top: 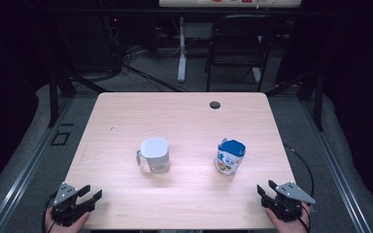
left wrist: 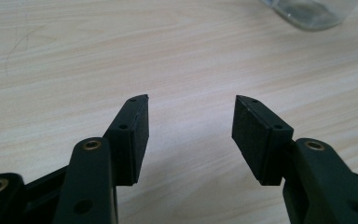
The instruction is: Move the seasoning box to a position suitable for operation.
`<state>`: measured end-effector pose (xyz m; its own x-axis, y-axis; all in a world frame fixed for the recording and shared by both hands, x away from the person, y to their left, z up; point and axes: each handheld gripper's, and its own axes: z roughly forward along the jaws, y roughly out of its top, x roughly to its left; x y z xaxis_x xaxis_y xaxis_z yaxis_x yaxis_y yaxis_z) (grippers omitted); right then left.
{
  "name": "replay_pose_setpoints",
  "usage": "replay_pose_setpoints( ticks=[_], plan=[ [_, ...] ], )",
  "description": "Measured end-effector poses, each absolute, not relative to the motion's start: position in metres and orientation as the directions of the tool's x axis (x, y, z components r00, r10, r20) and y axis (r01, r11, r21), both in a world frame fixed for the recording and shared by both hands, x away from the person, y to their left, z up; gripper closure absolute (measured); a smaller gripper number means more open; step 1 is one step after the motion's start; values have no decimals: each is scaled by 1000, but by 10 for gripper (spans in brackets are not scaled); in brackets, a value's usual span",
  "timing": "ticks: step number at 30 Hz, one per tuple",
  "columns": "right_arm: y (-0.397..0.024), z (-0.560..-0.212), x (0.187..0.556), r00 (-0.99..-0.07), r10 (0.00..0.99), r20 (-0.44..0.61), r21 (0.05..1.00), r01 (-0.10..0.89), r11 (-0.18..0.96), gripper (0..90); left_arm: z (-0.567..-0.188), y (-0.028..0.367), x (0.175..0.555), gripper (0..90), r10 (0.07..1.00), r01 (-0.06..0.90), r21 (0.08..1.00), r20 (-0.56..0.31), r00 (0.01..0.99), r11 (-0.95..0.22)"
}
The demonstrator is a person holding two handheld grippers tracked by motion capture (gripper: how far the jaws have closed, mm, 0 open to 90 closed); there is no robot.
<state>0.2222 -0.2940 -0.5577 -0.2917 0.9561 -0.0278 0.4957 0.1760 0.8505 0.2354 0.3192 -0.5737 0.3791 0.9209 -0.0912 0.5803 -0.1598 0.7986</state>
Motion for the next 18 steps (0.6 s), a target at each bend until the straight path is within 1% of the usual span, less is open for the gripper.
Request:
replay_pose_setpoints(
  ticks=[4,9,13,15,18],
  plan=[
    [-297,-560,222,-281,960,-14,855,494,157,524,-571,316,238,512,917,578,803,-110,383,-145],
    [-299,-562,223,-284,959,-18,846,507,166,523,-569,312,239,541,916,573,805,-101,389,-155],
    [-300,-561,220,-282,960,4,849,507,146,522,-567,308,241,542,916,567,807,-91,391,-162],
    [-300,-561,219,-278,961,6,850,507,142,522,-564,306,243,541,915,568,809,-104,389,-150],
    [-297,-557,217,-276,961,7,856,498,137,517,-559,295,245,540,911,564,806,-80,405,-180]
  ],
)
